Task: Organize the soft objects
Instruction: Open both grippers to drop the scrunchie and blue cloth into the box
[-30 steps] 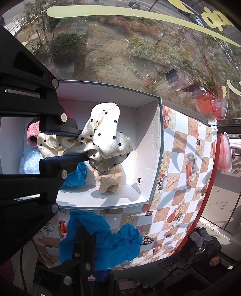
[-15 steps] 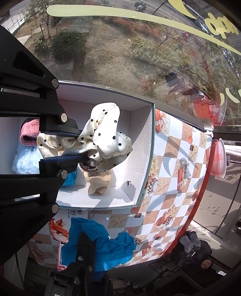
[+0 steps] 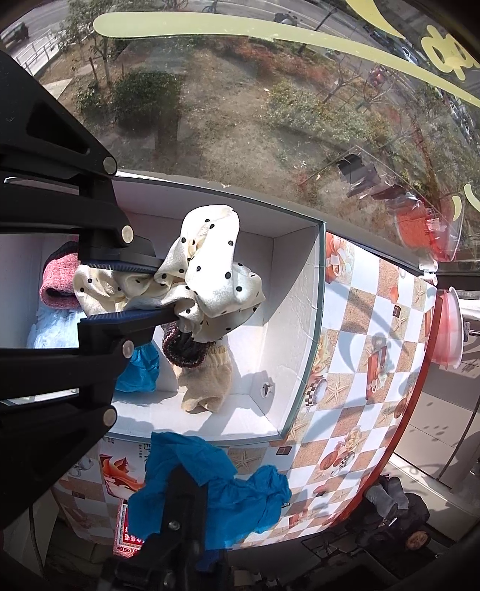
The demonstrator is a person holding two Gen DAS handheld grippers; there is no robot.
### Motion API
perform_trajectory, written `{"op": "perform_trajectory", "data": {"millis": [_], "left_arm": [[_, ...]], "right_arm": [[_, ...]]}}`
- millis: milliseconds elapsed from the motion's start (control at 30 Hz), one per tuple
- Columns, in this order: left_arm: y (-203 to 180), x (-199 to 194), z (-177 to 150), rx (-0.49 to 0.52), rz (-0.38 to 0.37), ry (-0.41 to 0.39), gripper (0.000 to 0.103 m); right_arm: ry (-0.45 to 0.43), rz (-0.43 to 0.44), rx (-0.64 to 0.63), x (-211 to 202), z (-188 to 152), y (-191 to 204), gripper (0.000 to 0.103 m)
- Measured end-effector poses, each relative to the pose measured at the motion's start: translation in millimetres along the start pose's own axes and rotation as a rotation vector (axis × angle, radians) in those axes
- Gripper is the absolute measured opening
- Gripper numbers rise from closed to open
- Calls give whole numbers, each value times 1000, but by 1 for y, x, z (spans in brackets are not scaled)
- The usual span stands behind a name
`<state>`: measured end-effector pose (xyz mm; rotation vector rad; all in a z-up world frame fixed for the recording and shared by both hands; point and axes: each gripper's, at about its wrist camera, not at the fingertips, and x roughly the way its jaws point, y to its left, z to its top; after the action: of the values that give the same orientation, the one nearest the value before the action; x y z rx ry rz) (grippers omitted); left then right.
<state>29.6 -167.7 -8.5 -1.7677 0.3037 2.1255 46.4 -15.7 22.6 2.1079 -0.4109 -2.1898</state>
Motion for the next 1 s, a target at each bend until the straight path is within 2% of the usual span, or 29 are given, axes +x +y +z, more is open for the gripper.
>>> {"op": "perform_trajectory", "data": {"millis": [567,600,667,700,733,767,867,1000], "left_arm": [[1,9,0,-1,6,27,21],[1,9,-1,-2,1,24,24],[2,8,-1,-6,-9,17,44],[2,7,-1,-8,-13,15,62],[2,6,-2,-7,-13,13,78],[2,4,-2,-11,-18,6,82],[1,0,-3,-15,-33,-18,90],[-2,-12,-2,-13,-74,-52,92]], "right_arm": [[7,19,-25,13,11,11,31],[9,24,-23,13,12,11,31],[12,35,-22,14,14,11,33],[10,40,-22,14,14,11,38],[4,45,-20,12,15,11,57],[-8,48,-17,10,15,10,75],[-23,68,12,6,17,4,79],[-4,79,77,-4,14,-16,79]]}}
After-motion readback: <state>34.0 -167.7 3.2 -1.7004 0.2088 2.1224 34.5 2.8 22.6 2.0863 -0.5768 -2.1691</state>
